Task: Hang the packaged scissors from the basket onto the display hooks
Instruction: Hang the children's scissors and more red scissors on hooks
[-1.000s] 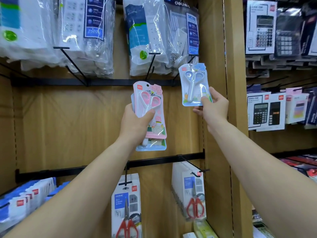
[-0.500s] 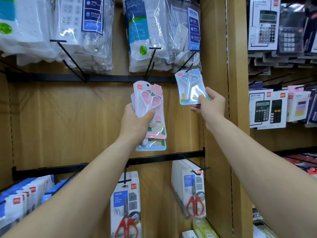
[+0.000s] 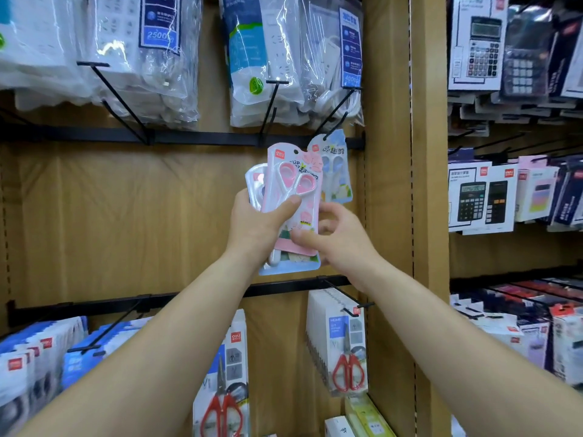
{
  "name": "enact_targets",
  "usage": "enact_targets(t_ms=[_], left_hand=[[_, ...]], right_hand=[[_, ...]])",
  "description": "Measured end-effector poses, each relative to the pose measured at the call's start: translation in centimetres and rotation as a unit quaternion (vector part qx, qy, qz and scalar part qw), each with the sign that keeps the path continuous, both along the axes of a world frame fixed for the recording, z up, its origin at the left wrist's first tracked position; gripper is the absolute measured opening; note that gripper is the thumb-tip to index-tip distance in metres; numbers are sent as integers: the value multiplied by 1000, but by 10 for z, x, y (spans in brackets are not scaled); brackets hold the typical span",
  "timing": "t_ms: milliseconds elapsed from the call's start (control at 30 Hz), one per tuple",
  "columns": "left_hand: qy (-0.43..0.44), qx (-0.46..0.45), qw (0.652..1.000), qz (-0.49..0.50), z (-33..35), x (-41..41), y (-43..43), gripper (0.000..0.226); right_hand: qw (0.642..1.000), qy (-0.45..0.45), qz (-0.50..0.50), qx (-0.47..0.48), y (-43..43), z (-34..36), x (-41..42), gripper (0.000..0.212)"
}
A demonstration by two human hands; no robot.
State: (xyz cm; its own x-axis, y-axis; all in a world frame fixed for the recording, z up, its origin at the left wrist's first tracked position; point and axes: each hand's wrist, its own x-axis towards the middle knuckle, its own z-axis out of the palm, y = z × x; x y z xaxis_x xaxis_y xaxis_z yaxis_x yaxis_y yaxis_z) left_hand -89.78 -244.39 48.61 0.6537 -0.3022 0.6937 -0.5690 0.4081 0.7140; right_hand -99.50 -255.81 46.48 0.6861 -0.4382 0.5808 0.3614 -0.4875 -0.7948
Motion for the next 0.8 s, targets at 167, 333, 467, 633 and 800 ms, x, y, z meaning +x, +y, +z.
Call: enact_targets(t_ms=[167,333,467,633,800], left_hand=[[25,-2,1000,15,1,-1,-1,26],[5,16,998,54,2,7,3,9],[14,18,998,56,2,10,4,27],[4,22,998,61,4,11,4,32],[-8,28,997,73,4,15,4,33]], right_hand=[[990,-60,14,124,-9,3,-7,30],[973,-152,-68,160,-34,24,-13,24],[963,-186,-108,163,-57,49,-10,30],[966,-189,-116,134,-69,59,-7,50],[971,-181,-121,101,-73,56,-2,60]])
